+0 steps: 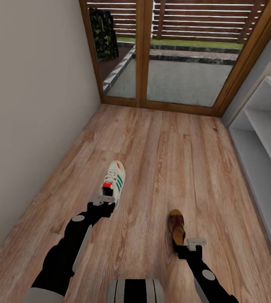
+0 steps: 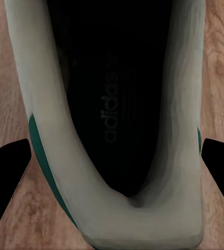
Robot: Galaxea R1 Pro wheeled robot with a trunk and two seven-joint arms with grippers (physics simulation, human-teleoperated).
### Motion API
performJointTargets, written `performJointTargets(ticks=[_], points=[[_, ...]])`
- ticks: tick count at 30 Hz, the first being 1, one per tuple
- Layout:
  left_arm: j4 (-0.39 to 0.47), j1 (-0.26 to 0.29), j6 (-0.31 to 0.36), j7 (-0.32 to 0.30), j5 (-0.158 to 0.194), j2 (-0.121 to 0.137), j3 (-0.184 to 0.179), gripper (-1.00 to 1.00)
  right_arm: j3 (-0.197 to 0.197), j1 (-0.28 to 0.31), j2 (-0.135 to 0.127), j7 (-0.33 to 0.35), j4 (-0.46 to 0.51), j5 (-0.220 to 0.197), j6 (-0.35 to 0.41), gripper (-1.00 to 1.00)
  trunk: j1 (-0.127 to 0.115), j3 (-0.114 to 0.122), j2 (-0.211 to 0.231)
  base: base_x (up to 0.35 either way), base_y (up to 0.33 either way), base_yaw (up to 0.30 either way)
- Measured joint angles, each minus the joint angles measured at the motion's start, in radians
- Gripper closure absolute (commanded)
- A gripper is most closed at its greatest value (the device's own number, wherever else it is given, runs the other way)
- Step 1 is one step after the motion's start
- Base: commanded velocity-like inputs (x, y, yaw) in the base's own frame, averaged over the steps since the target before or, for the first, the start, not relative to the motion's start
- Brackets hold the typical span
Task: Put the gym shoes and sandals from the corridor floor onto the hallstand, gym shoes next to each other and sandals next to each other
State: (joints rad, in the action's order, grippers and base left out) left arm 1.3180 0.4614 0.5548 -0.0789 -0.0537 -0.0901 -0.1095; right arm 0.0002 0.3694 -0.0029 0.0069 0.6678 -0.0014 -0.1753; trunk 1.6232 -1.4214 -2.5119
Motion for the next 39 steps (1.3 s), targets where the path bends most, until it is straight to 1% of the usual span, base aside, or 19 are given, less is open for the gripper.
performJointTargets(ticks=[14,39], points=[[0.0,0.0,0.0,0.0,0.0,0.0,0.0,1.0,-0.001,0.0,0.0,0.0,0.0,0.0,-0.001,-1.0,0.0,-0.001,0.0,0.019,0.0,0.0],[0.0,0.0,0.0,-0.001,0.0,0.0,0.001,1.0,-0.002,0.0,0.0,0.001,0.0,0.0,0.0,-1.0,0.012,-0.135,-0.006,0.0,0.0,0.0]])
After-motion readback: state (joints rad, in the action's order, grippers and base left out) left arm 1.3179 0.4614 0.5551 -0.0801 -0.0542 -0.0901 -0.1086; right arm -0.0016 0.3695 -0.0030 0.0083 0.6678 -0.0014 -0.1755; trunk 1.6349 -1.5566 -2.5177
